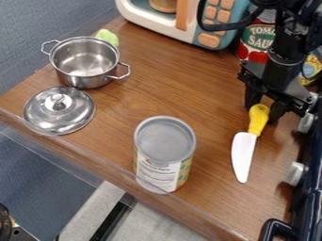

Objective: Moved the yello knife to the right side of the table

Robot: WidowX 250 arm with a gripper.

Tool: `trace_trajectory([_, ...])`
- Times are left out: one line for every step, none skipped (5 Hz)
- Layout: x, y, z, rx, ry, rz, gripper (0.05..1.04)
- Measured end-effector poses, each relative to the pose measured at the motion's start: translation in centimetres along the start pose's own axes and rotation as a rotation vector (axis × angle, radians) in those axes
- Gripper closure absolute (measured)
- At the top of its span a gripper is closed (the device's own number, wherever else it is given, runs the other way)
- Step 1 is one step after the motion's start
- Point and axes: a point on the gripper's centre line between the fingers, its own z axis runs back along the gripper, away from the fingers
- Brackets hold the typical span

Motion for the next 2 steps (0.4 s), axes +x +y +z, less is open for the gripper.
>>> trace_trajectory([-0.44,0.02,0.03,0.001,0.026,0.012,0.195])
trace_trajectory([-0.66,0.05,0.25,0.004,0.051,0.016,0.077])
